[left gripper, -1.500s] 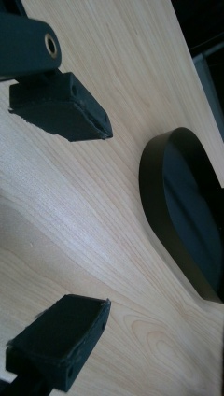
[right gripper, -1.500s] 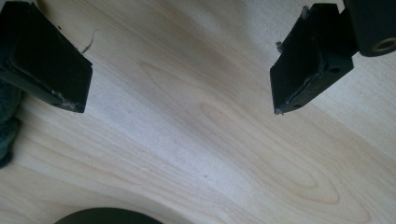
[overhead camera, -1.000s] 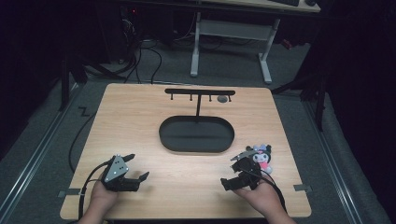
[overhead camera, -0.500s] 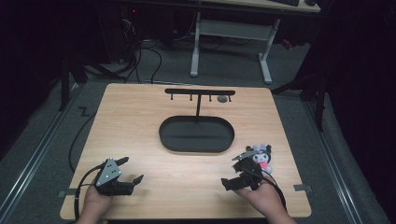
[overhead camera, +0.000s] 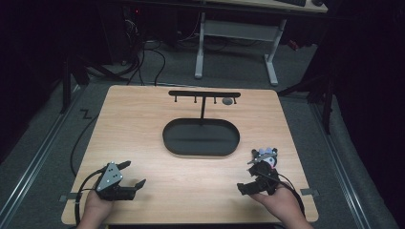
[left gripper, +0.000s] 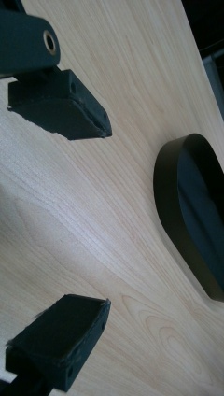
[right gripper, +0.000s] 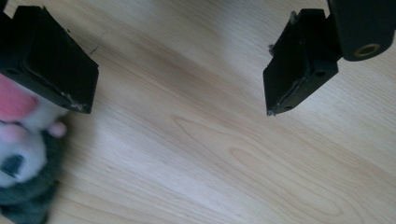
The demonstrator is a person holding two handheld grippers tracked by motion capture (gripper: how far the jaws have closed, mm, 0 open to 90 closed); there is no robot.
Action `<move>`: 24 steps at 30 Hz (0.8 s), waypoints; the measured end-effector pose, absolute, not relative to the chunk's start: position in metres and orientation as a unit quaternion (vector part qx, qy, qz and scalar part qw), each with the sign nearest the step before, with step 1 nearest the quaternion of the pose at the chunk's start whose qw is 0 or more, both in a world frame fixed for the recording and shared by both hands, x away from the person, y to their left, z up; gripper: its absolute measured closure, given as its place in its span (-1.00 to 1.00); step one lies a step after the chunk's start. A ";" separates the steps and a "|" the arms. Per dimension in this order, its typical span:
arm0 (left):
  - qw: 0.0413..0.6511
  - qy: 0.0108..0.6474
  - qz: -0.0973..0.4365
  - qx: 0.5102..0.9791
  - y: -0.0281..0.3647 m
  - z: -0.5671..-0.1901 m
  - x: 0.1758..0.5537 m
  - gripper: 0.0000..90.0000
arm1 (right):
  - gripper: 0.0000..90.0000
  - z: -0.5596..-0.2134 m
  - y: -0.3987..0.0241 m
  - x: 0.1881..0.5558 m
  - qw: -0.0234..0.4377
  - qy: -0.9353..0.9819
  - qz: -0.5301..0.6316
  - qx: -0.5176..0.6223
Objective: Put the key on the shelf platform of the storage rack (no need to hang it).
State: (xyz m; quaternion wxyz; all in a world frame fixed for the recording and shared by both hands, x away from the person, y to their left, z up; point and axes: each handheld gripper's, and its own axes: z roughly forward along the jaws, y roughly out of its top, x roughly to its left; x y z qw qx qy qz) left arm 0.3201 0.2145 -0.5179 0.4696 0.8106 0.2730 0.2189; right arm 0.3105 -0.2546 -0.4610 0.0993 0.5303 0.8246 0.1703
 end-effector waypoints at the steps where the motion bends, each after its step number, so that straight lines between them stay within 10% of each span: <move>1: 0.470 0.273 0.219 0.811 0.214 -0.518 0.320 -0.67 | -0.74 -0.460 -0.258 0.310 0.100 0.823 0.169 0.532; 24: 0.464 0.277 0.216 0.813 0.218 -0.521 0.323 -0.66 | -0.66 -0.443 -0.309 0.316 0.105 0.805 0.136 0.568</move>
